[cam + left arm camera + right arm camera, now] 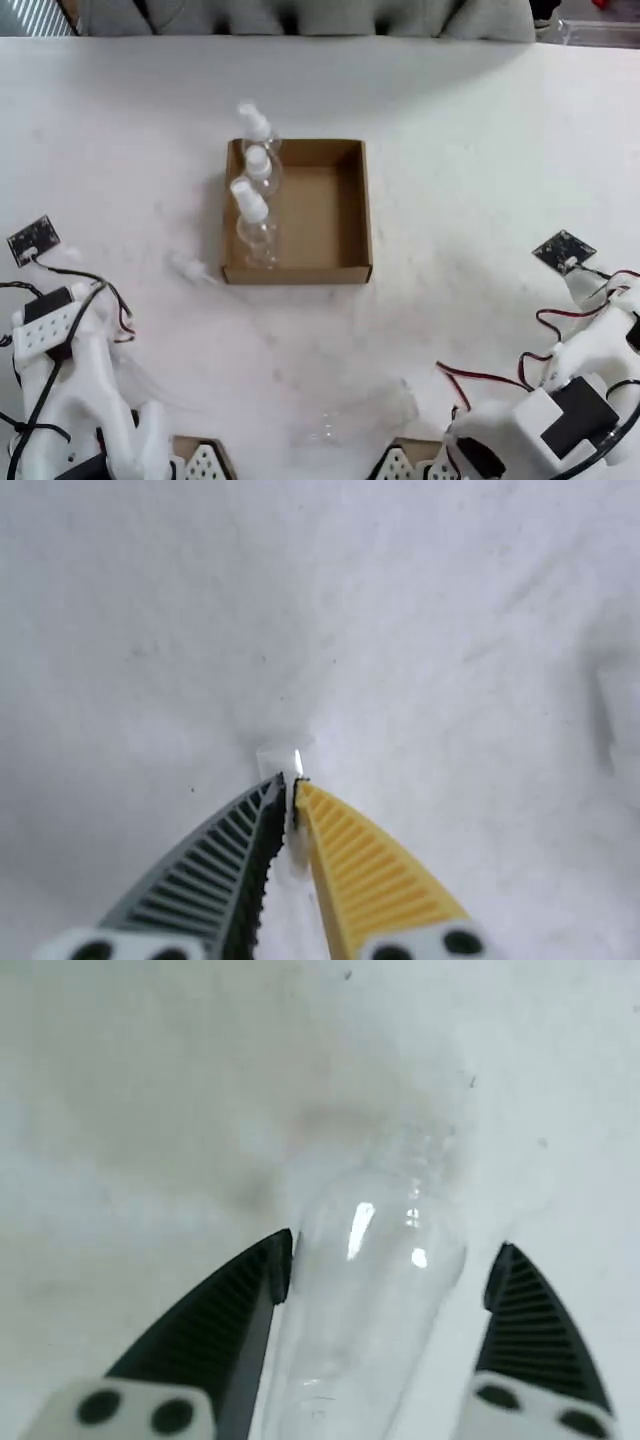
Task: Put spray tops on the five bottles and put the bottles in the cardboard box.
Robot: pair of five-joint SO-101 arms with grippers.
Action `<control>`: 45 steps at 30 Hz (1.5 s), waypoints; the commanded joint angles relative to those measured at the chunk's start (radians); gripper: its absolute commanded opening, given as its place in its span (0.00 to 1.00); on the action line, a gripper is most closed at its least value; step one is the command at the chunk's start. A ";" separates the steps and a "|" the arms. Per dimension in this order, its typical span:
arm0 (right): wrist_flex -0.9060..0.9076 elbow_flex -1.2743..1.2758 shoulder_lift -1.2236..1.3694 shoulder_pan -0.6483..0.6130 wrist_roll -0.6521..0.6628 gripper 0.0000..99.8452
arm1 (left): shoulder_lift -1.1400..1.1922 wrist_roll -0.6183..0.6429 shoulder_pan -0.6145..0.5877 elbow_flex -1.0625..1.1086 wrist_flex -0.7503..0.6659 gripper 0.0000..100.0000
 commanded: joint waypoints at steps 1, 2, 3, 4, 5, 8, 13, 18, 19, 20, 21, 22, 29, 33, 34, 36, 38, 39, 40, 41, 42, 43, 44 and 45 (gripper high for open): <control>-0.008 -0.046 0.002 0.021 0.029 0.20 | 0.001 -0.009 -0.005 0.015 -0.006 0.03; -0.008 -0.043 0.002 0.022 0.049 0.18 | 0.001 -0.009 -0.005 0.015 -0.006 0.03; -0.008 -0.041 0.002 0.025 0.063 0.18 | 0.001 -0.009 -0.005 0.015 -0.006 0.03; -0.008 -0.041 0.002 0.027 0.066 0.18 | 0.001 -0.009 -0.005 0.015 -0.006 0.03; -0.008 -0.041 0.002 0.027 0.066 0.18 | 0.001 -0.009 -0.005 0.015 -0.006 0.03; -0.010 -0.041 0.001 0.027 0.066 0.15 | 0.001 -0.009 -0.005 0.015 -0.006 0.03; -0.008 -0.048 -0.007 0.019 0.014 0.01 | 0.001 -0.009 -0.005 0.017 -0.006 0.03; -0.005 -0.043 -0.048 0.028 -0.138 0.02 | 0.001 -0.009 -0.005 0.015 -0.009 0.03; -0.005 -0.041 -0.070 0.038 -0.169 0.01 | 0.001 -0.009 -0.005 0.015 -0.018 0.03; -0.001 -0.040 -0.093 0.048 -0.198 0.02 | 0.001 -0.008 -0.005 0.015 -0.031 0.03; 0.016 -0.040 -0.117 0.054 -0.221 0.02 | 0.001 -0.006 -0.005 0.011 -0.031 0.03; 0.041 -0.038 -0.142 0.061 -0.238 0.02 | 0.001 -0.006 -0.004 0.006 -0.025 0.03; 0.130 0.029 -0.211 0.056 -0.249 0.02 | 0.001 -0.006 -0.001 -0.244 0.256 0.03; 0.005 0.086 -0.206 0.048 -0.249 0.02 | 0.001 -0.006 -0.022 -0.342 0.404 0.03; -0.013 0.095 -0.203 0.048 -0.249 0.02 | 0.001 -0.006 -0.035 -0.342 0.414 0.03; -0.035 0.104 -0.202 0.048 -0.249 0.02 | 0.005 -0.006 -0.050 -0.322 0.413 0.03; -0.045 0.107 -0.202 0.048 -0.249 0.02 | 0.001 -0.008 -0.065 -0.270 0.385 0.03; -0.047 0.107 -0.202 0.048 -0.249 0.02 | 0.001 -0.008 -0.077 -0.245 0.361 0.03; -0.047 0.107 -0.202 0.048 -0.249 0.02 | 0.001 -0.008 -0.096 -0.219 0.331 0.04; -0.047 0.107 -0.202 0.048 -0.249 0.02 | 0.001 -0.008 -0.114 -0.193 0.299 0.06; -0.047 0.107 -0.202 0.048 -0.249 0.02 | 0.001 -0.006 -0.131 -0.169 0.270 0.09; -0.047 0.107 -0.202 0.048 -0.249 0.02 | 0.001 -0.005 -0.142 -0.144 0.249 0.13; -0.047 0.107 -0.202 0.047 -0.249 0.02 | 0.001 -0.003 -0.148 -0.120 0.232 0.16; -0.047 0.107 -0.202 0.047 -0.249 0.02 | 0.001 -0.002 -0.151 -0.098 0.218 0.19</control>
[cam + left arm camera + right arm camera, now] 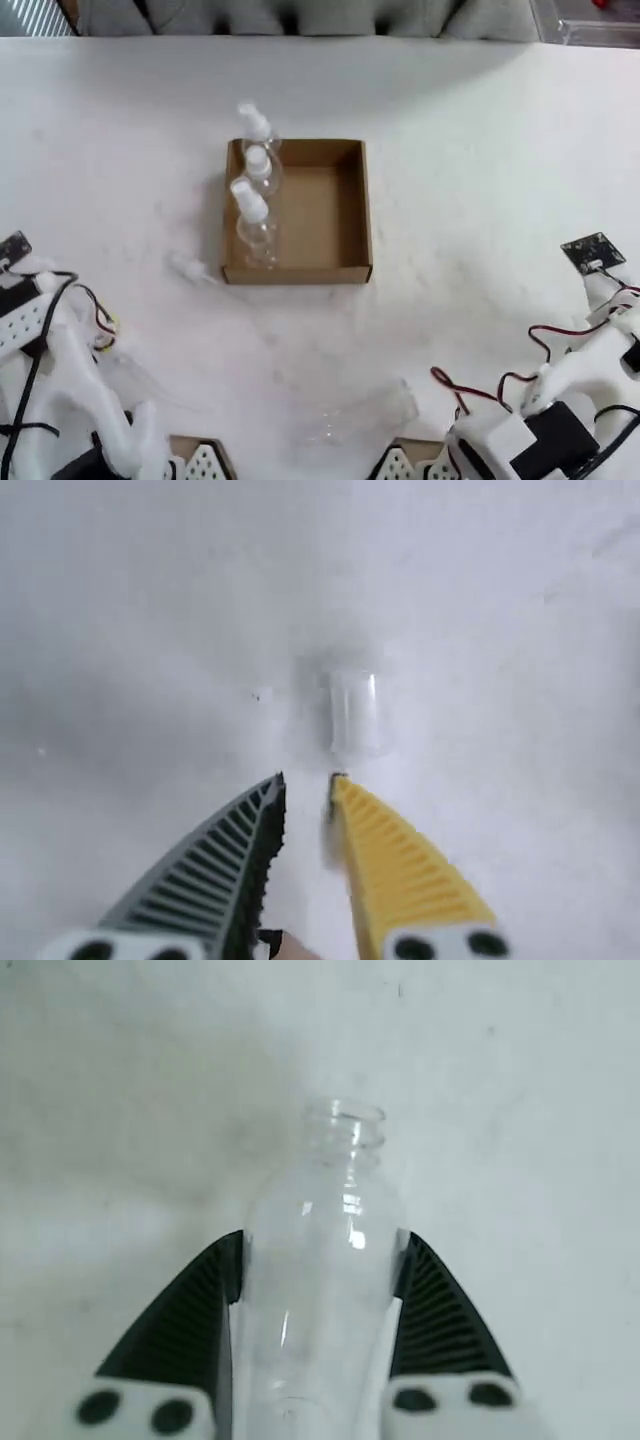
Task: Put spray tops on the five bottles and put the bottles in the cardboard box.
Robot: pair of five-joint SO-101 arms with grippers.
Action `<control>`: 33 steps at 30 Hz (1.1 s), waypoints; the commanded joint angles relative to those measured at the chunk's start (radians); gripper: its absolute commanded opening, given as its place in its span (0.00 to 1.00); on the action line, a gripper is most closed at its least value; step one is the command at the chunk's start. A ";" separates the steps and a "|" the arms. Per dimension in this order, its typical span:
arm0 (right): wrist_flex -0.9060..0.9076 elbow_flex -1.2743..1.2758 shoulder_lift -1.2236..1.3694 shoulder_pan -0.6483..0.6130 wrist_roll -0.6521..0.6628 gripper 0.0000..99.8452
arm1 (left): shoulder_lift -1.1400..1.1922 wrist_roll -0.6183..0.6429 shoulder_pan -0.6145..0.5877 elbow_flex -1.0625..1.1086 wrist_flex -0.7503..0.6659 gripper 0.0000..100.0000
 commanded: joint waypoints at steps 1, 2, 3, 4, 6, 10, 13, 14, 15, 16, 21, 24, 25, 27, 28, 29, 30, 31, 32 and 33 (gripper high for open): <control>-0.013 -0.009 -0.035 -0.004 -0.008 0.02 | -0.018 -0.003 -0.038 0.074 -0.094 0.21; -0.013 -0.009 -0.035 -0.002 -0.008 0.02 | -0.018 -0.002 -0.038 0.091 -0.110 0.22; -0.013 -0.009 -0.035 -0.002 -0.008 0.02 | -0.012 0.000 -0.038 0.106 -0.133 0.23; -0.013 -0.009 -0.035 -0.001 -0.008 0.02 | -0.010 0.000 -0.038 0.118 -0.163 0.23; -0.012 -0.009 -0.035 -0.001 -0.006 0.02 | -0.010 0.018 -0.036 0.141 -0.229 0.23; -0.008 -0.008 -0.035 -0.001 -0.006 0.02 | -0.010 0.091 -0.030 0.157 -0.281 0.23; -0.008 -0.008 -0.035 -0.001 -0.006 0.02 | -0.010 0.097 0.001 0.160 -0.284 0.23; -0.008 -0.008 -0.035 -0.001 -0.006 0.02 | -0.010 0.104 0.013 0.163 -0.284 0.23; -0.008 -0.008 -0.035 -0.001 -0.005 0.02 | -0.008 0.110 0.021 0.163 -0.284 0.23; -0.007 -0.008 -0.035 -0.001 0.011 0.02 | -0.008 0.115 0.027 0.163 -0.284 0.23; -0.008 0.043 -0.045 0.013 0.117 0.02 | -0.007 0.121 0.030 0.180 -0.288 0.23; -0.013 0.055 -0.044 0.016 0.141 0.02 | -0.007 0.121 0.030 0.184 -0.288 0.23; -0.013 0.055 -0.044 0.016 0.140 0.02 | -0.007 0.121 0.030 0.184 -0.288 0.23; -0.013 0.055 -0.045 0.016 0.140 0.02 | -0.007 0.121 0.054 0.187 -0.288 0.23; -0.013 0.055 -0.045 0.016 0.140 0.02 | -0.005 0.121 0.070 0.187 -0.290 0.23; -0.013 0.055 -0.045 0.016 0.140 0.02 | 0.005 0.123 0.084 0.186 -0.292 0.23; -0.013 0.055 -0.045 0.016 0.140 0.02 | 0.025 0.124 0.093 0.183 -0.301 0.23; -0.013 0.055 -0.045 0.016 0.140 0.02 | 0.051 0.135 0.102 0.180 -0.321 0.23; -0.013 0.055 -0.045 0.016 0.140 0.02 | 0.081 0.157 0.110 0.173 -0.334 0.23; -0.013 0.055 -0.045 0.018 0.140 0.02 | 0.111 0.170 0.111 0.153 -0.338 0.22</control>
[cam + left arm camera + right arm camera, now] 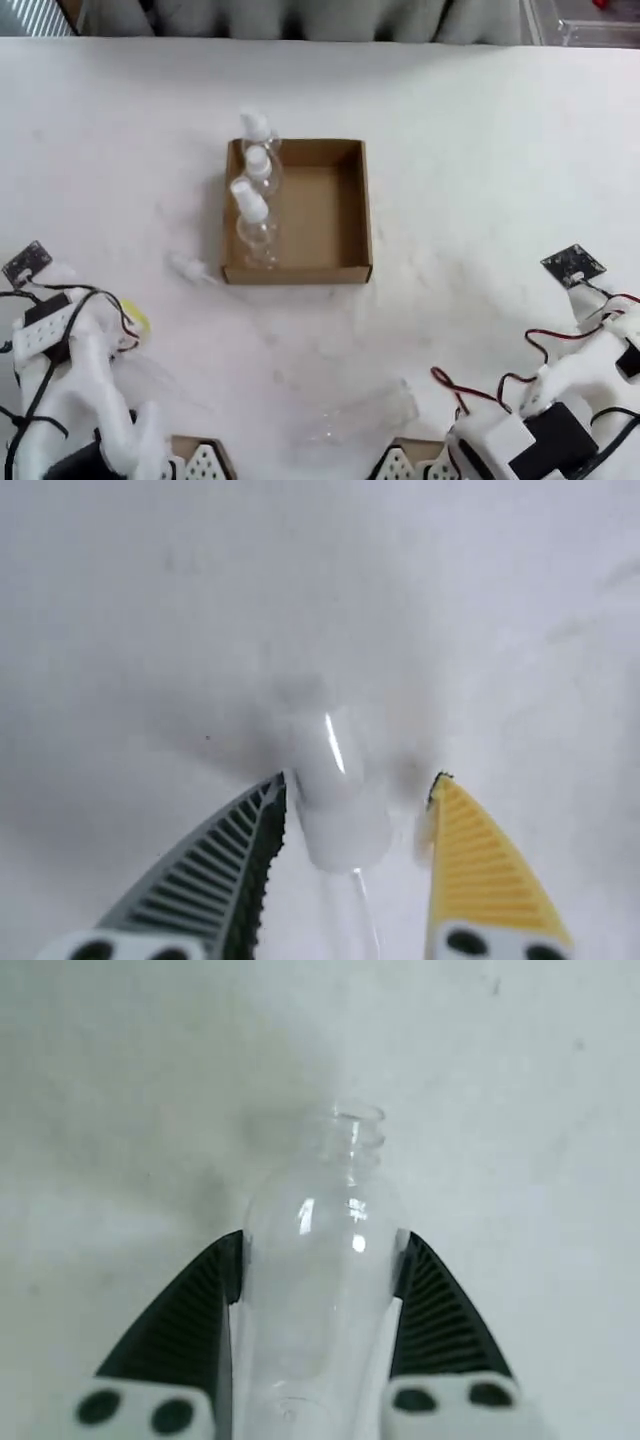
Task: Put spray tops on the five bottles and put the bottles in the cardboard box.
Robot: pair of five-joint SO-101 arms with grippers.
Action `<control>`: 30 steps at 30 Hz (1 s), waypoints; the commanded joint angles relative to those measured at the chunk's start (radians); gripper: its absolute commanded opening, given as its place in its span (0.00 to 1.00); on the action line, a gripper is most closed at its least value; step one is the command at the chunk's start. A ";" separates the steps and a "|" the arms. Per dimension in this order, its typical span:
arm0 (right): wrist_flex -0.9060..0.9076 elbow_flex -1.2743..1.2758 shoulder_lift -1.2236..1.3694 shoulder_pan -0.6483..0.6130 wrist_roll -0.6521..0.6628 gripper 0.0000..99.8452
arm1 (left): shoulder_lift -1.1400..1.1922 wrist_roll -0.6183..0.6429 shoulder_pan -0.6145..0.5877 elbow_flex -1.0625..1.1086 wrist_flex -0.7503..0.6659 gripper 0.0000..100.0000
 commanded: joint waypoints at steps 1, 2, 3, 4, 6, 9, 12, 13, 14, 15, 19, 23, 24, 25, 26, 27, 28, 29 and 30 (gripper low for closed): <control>-0.013 -0.006 -0.039 0.015 0.011 0.02 | 0.116 0.055 0.033 -0.061 -0.037 0.22; -0.012 -0.006 -0.039 0.021 0.011 0.02 | 0.145 0.057 0.030 -0.086 -0.026 0.21; -0.012 -0.006 -0.039 0.027 0.011 0.02 | 0.171 0.057 0.030 -0.109 -0.018 0.19; -0.012 -0.009 -0.039 0.031 0.011 0.02 | 0.194 0.058 0.030 -0.129 -0.018 0.15; -0.013 -0.012 -0.039 0.047 0.012 0.02 | 0.228 0.058 0.028 -0.158 -0.017 0.05; -0.015 -0.012 -0.039 0.064 0.014 0.02 | 0.234 0.057 0.031 -0.176 -0.015 0.04; -0.015 -0.014 -0.039 0.074 0.014 0.02 | 0.216 0.054 0.033 -0.183 -0.011 0.02; -0.015 -0.014 -0.039 0.077 0.014 0.02 | 0.202 0.052 0.035 -0.187 0.006 0.02; -0.015 -0.014 -0.039 0.079 0.014 0.02 | 0.183 0.049 0.041 -0.204 0.032 0.02; -0.015 -0.014 -0.039 0.081 0.012 0.02 | 0.159 0.037 0.051 -0.227 0.072 0.02; 0.010 -0.014 -0.042 0.073 0.003 0.02 | 0.033 -0.054 0.116 -0.347 0.264 0.02; 0.159 -0.058 -0.110 0.047 -0.063 0.02 | -0.096 -0.071 0.191 -0.468 0.364 0.02; 0.203 -0.080 -0.137 0.036 -0.107 0.02 | -0.124 -0.071 0.211 -0.500 0.373 0.02; 0.248 -0.103 -0.170 0.016 -0.161 0.02 | -0.151 -0.071 0.231 -0.525 0.374 0.02; 0.291 -0.124 -0.203 -0.008 -0.221 0.02 | -0.180 -0.071 0.248 -0.546 0.374 0.02; 0.329 -0.143 -0.240 -0.036 -0.284 0.02 | -0.211 -0.071 0.263 -0.565 0.373 0.02; 0.355 -0.155 -0.277 -0.067 -0.353 0.02 | -0.242 -0.071 0.280 -0.582 0.371 0.02; 0.374 -0.163 -0.318 -0.102 -0.422 0.02 | -0.275 -0.071 0.305 -0.594 0.370 0.02; 0.383 -0.164 -0.358 -0.137 -0.491 0.02 | -0.309 -0.071 0.332 -0.606 0.368 0.02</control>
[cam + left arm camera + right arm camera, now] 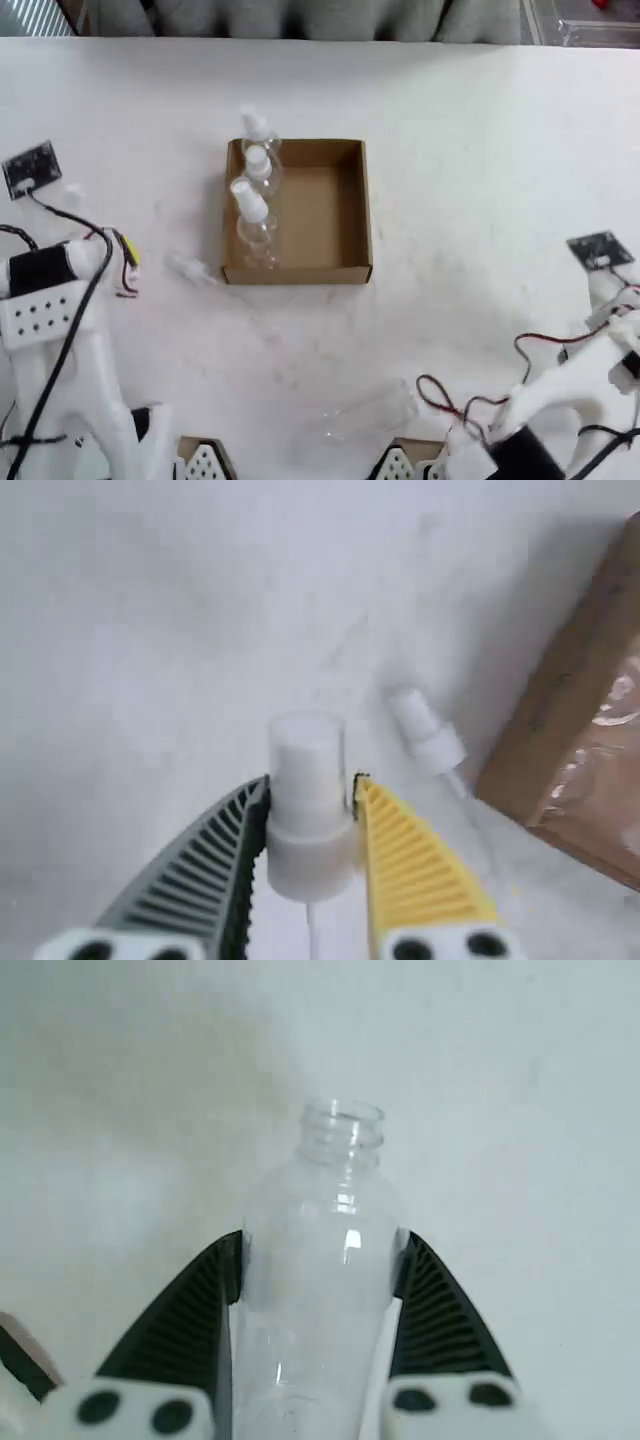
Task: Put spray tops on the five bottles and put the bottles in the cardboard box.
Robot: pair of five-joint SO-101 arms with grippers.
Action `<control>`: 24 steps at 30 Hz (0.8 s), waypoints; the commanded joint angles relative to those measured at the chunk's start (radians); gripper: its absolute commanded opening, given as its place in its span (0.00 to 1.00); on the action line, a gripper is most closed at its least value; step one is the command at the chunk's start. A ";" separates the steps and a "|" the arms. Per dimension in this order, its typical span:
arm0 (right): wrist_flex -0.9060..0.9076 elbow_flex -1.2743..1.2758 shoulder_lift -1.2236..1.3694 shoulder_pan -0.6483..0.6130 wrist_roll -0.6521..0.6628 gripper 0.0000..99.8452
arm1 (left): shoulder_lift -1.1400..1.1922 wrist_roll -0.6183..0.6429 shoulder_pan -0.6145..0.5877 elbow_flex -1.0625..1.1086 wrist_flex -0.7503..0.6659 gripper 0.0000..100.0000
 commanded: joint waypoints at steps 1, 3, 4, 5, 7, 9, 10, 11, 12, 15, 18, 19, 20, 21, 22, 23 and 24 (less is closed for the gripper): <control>0.056 -0.064 -0.163 -0.130 -0.249 0.02 | -0.177 -0.009 0.113 -0.117 0.006 0.02; 0.054 -0.063 -0.228 -0.220 -0.365 0.02 | -0.246 -0.011 0.165 -0.130 0.006 0.02; 0.054 -0.055 -0.262 -0.271 -0.411 0.02 | -0.282 -0.014 0.185 -0.129 0.006 0.02; 0.053 -0.041 -0.298 -0.323 -0.456 0.02 | -0.309 -0.011 0.200 -0.129 0.006 0.02; 0.035 -0.017 -0.364 -0.429 -0.528 0.02 | -0.360 -0.009 0.219 -0.126 0.006 0.02; -0.035 0.014 -0.432 -0.538 -0.582 0.02 | -0.398 -0.009 0.219 -0.120 0.011 0.02; -0.077 0.031 -0.467 -0.582 -0.606 0.02 | -0.417 -0.012 0.216 -0.118 0.012 0.02; -0.119 0.049 -0.506 -0.628 -0.637 0.02 | -0.432 -0.015 0.216 -0.118 0.014 0.02; -0.156 0.068 -0.545 -0.671 -0.677 0.02 | -0.449 -0.015 0.214 -0.118 0.014 0.02; -0.222 0.109 -0.670 -0.783 -0.836 0.02 | -0.512 -0.014 0.176 -0.121 0.005 0.02; -0.275 0.127 -0.771 -0.880 -0.956 0.02 | -0.579 -0.015 0.163 -0.118 -0.032 0.02; -0.297 0.132 -0.803 -0.906 -0.985 0.02 | -0.596 -0.015 0.162 -0.118 -0.057 0.02; -0.315 0.135 -0.829 -0.934 -1.008 0.02 | -0.608 -0.015 0.162 -0.118 -0.087 0.02; -0.334 0.143 -0.854 -0.963 -1.022 0.02 | -0.619 -0.012 0.162 -0.118 -0.129 0.02; -0.351 0.153 -0.875 -0.987 -1.036 0.02 | -0.630 -0.011 0.162 -0.118 -0.170 0.02; -0.367 0.167 -0.898 -1.017 -1.045 0.02 | -0.638 -0.011 0.162 -0.120 -0.209 0.02; -0.386 0.187 -0.921 -1.049 -1.045 0.02 | -0.645 -0.011 0.162 -0.123 -0.244 0.02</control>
